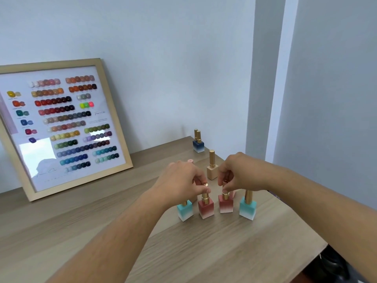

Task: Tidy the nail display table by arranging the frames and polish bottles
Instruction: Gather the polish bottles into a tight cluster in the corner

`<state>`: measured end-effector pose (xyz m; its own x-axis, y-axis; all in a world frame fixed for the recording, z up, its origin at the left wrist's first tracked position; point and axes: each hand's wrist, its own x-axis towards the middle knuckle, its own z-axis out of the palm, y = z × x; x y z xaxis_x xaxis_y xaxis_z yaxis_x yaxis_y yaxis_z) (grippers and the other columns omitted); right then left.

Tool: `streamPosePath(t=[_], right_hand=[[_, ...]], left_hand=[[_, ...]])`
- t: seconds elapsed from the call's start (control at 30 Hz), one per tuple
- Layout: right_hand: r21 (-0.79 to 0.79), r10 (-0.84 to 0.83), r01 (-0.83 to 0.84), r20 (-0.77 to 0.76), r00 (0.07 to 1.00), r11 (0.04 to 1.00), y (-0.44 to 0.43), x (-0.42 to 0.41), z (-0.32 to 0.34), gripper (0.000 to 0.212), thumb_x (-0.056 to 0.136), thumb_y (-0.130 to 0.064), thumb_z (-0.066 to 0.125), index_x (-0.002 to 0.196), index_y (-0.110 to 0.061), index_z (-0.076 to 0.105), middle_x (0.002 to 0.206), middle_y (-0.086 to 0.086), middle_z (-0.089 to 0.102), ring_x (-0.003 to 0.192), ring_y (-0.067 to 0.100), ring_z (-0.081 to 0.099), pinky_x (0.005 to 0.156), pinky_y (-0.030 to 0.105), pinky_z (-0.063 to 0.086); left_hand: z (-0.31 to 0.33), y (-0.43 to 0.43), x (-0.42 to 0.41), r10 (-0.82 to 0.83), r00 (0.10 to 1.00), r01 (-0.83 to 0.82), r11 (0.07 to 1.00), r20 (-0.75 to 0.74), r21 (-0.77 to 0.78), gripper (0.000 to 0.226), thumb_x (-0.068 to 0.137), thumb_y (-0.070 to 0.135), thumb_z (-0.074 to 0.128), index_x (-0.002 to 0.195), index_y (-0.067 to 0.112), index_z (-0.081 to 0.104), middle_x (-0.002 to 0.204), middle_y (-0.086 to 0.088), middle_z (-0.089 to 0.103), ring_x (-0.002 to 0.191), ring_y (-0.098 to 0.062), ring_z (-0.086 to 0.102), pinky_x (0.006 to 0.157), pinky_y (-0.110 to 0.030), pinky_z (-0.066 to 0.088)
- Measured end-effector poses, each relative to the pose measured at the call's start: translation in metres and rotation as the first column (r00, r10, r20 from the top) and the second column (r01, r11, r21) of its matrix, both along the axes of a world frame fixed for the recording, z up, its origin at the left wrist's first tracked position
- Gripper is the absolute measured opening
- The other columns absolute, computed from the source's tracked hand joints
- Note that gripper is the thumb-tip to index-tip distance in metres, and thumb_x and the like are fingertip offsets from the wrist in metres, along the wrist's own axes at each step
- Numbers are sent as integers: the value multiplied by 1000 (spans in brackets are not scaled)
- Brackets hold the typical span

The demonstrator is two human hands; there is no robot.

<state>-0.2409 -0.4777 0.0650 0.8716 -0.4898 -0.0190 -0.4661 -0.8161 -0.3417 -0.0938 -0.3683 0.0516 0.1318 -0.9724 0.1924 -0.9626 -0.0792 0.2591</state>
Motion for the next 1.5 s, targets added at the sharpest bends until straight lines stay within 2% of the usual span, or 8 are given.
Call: streamPosePath(t=[0.17, 0.37, 0.5, 0.67, 0.83, 1.23, 1.37, 1.5], right_hand=[[47, 15, -20, 87, 996, 999, -6, -1, 16, 12, 70, -22, 80, 79, -22, 72, 59, -15, 67, 64, 3, 65, 68, 20, 54], [16, 4, -10, 343, 939, 1000, -38, 5, 78, 14, 67, -24, 82, 76, -28, 73, 69, -10, 71, 58, -6, 60, 56, 7, 44], [40, -69, 57, 457, 887, 998, -72, 27, 94, 13, 69, -19, 80, 79, -24, 73, 74, -3, 69, 62, 4, 59, 61, 21, 47], [48, -146, 139, 436, 888, 989, -120, 68, 63, 16, 69, -11, 79, 83, -17, 72, 78, 2, 70, 75, 14, 64, 55, 10, 44], [117, -173, 136, 414, 894, 984, -158, 103, 11, 19, 67, -5, 79, 83, -12, 71, 82, 7, 73, 79, 18, 69, 69, 19, 53], [209, -126, 39, 422, 898, 977, -183, 136, -38, 21, 66, -6, 79, 76, -23, 70, 69, -9, 67, 60, -4, 60, 58, 4, 45], [212, -127, 39, 420, 899, 977, -184, 135, -36, 16, 66, -23, 82, 78, -25, 71, 71, -11, 68, 61, -5, 60, 56, 5, 44], [159, -209, 153, 451, 868, 976, -195, 142, -16, 16, 72, -41, 75, 72, -26, 71, 67, -11, 67, 59, -1, 58, 44, 9, 40]], left_hand=[[20, 0, 7, -32, 994, 32, 999, -105, -9, 15, 76, 40, 71, 84, 28, 72, 77, 15, 69, 73, 5, 61, 66, -14, 47], [91, -12, 41, -30, 984, -19, 962, -175, -273, 5, 78, 32, 70, 79, 28, 72, 70, 18, 66, 67, 9, 57, 59, -1, 38], [108, -41, 66, 62, 982, -120, 936, -179, -332, 6, 83, 29, 67, 80, 25, 70, 68, 15, 64, 66, 3, 58, 53, -2, 37], [73, -93, 91, 174, 972, -213, 936, -157, -281, 10, 85, 24, 64, 86, 16, 70, 85, 0, 68, 79, -13, 59, 70, -24, 45], [18, -131, 110, 224, 950, -268, 942, -217, -204, 12, 85, 24, 64, 89, 14, 69, 87, -2, 66, 79, -14, 58, 70, -24, 42], [-30, -158, 125, 188, 944, -243, 952, -270, -186, 12, 85, 23, 64, 90, 13, 67, 86, -4, 71, 78, -16, 63, 76, -32, 52], [-38, -160, 128, 181, 931, -260, 939, -318, -227, 11, 84, 24, 66, 90, 16, 68, 84, -2, 71, 78, -15, 65, 78, -34, 53], [-49, -159, 127, 183, 896, -301, 920, -404, -252, 16, 78, 27, 71, 93, 23, 66, 82, 9, 66, 77, -3, 60, 71, -17, 45]])
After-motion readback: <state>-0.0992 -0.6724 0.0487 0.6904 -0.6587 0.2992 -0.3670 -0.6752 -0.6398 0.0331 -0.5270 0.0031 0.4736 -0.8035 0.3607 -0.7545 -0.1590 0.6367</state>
